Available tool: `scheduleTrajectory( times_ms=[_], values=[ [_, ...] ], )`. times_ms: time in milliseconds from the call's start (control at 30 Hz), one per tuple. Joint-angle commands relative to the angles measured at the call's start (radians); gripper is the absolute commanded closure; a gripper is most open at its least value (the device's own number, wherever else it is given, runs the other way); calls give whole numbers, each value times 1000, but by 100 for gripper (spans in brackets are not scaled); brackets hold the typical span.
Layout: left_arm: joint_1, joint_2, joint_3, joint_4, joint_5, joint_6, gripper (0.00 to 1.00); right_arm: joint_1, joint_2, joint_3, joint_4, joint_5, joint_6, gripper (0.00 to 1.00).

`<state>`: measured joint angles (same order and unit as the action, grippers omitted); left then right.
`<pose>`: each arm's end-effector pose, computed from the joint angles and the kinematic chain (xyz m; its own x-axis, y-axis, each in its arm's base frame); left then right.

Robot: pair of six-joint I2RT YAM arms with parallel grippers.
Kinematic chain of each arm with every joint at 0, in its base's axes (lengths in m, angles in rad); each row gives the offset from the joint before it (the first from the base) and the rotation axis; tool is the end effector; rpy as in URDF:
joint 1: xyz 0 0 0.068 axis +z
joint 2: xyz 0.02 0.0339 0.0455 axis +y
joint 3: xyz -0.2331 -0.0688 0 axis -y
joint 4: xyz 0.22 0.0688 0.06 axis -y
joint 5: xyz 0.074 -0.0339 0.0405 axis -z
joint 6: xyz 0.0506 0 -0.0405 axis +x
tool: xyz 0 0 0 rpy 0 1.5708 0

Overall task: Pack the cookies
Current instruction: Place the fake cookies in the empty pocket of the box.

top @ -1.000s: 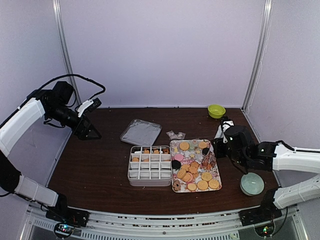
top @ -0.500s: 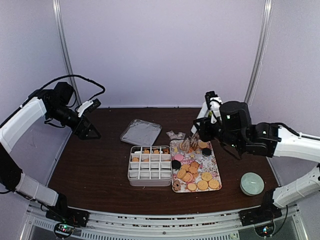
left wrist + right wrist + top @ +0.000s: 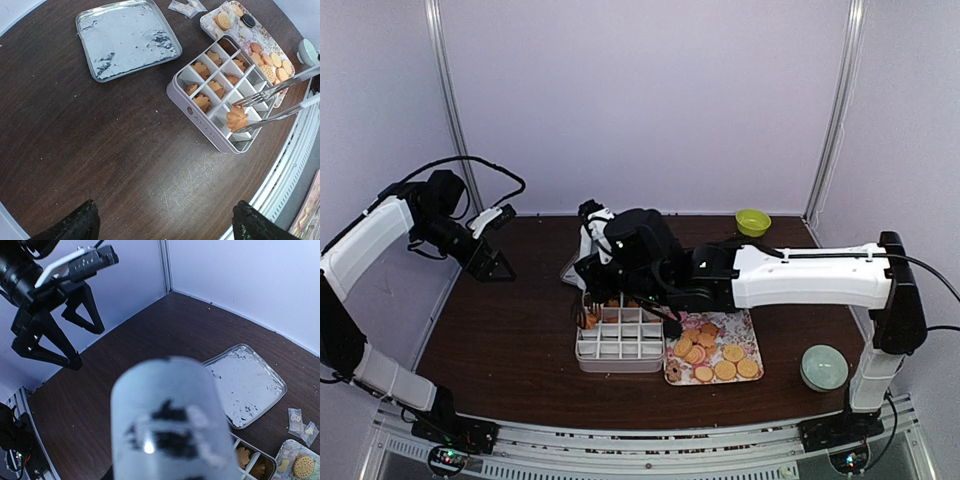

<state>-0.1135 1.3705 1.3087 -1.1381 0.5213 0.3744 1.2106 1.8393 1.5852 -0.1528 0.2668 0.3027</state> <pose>0.2352 -0.0522 0.2784 -0.7604 0.4059 -0.5071 0.5970 0.7443 -0.2994 0.1614 0.3908 0.2924 -0.3768 -0.1846 -0.9077 -0.7386 0.6512 0.1742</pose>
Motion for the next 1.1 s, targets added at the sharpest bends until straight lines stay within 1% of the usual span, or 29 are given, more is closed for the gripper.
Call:
scheduleTrajectory(
  times_ms=[0,300,500,567,633,767,833,1000,1067],
  values=[
    [9,-28,-10,-5,-4,-3,5,1,30,42,31,-37,12,81],
    [8,-30,-14,-5,6,-6,5,-1,81,48,57,-33,10,78],
    [9,-30,-12,-9,9,-4,5,-9,98,49,56,-24,6,72],
    [8,-28,-12,-9,11,-6,5,-11,97,47,55,-23,4,68],
    [8,-28,-14,-8,15,-6,5,-14,94,45,53,-20,-2,62],
    [8,-30,-15,-9,19,-6,5,-14,81,39,50,-12,-9,53],
    [9,-31,-16,-10,24,-6,5,-16,72,34,53,-6,-13,50],
    [8,-33,-16,-14,31,-7,5,-17,47,26,54,6,-20,49],
    [8,-35,-16,-15,32,-6,5,-17,26,16,55,17,-20,50]
  ],
)
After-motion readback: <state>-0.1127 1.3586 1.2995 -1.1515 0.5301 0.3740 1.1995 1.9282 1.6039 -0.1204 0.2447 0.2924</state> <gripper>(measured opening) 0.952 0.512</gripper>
